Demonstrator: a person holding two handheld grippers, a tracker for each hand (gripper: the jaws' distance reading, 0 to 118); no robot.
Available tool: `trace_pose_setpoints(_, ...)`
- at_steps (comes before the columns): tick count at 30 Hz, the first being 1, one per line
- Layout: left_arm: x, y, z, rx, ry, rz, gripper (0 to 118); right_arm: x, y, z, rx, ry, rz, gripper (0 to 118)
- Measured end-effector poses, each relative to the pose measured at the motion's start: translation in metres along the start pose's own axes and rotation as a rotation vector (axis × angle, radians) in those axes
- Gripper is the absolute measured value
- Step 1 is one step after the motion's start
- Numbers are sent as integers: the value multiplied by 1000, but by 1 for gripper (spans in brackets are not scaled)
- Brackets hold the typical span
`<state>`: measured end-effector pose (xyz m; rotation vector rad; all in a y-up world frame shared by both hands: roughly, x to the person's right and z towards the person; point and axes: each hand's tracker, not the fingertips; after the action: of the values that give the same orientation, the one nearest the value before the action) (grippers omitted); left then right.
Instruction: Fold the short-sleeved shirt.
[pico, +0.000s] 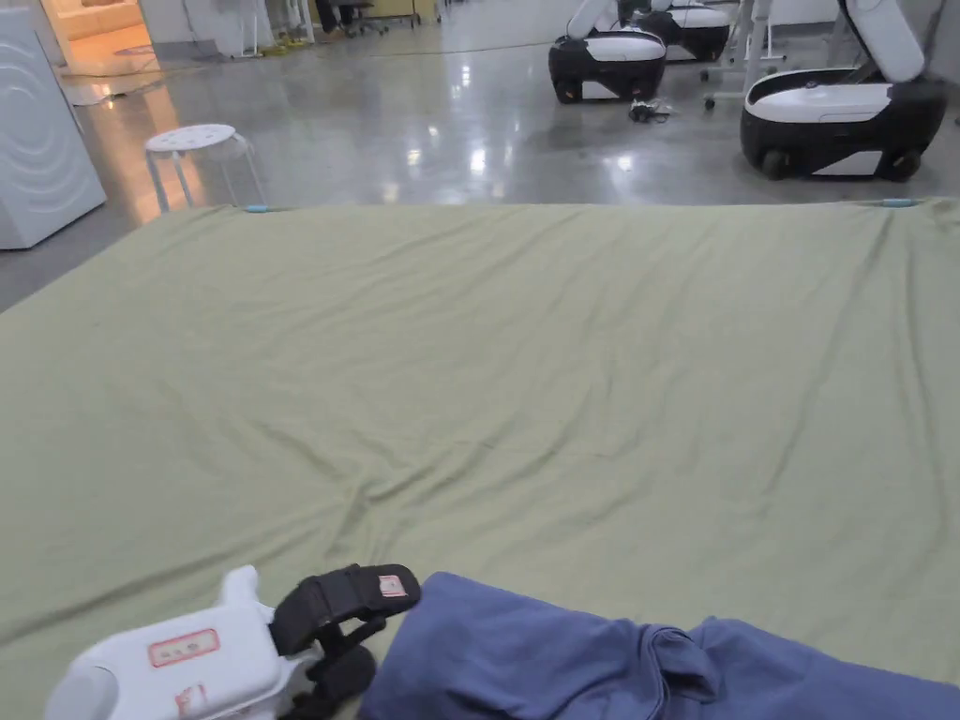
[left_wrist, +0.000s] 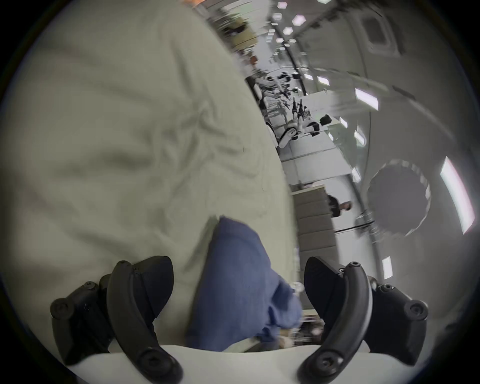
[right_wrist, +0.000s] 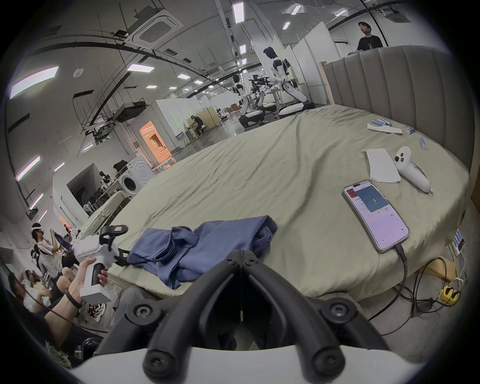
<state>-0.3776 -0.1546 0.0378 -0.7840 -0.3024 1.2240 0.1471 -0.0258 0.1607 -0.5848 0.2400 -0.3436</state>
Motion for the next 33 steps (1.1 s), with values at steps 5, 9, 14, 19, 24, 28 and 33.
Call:
trace_pose_setpoints(5, 4, -19, -43, -11, -5, 21, 7, -1, 5, 12, -7, -20, 34, 0)
trace_pose_setpoints(9, 14, -8, -28, 25, -64, 54, 7, 0, 5, 8, 4, -38, 23, 0)
trace_pose_setpoints(14, 60, 16, 41, 172, -13, -160, 7, 52, -23, 12, 3, -37, -15, 0)
trace_pose_setpoints(19, 140, 4, 75, 246, 200, -490, 7, 64, -28, 4, 0, -20, -33, 0)
trace_pose_setpoints(24, 179, -46, 9, 135, 192, -672, 7, 58, -27, 2, 9, -4, -33, 0)
trace_pose_setpoints(28, 179, -93, -70, -53, 211, -788, 7, 37, -24, 10, 13, -29, 33, 0)
trace_pose_setpoints(33, 161, -122, -119, -178, 239, -794, 26, 44, -25, 23, 12, -58, 38, 0)
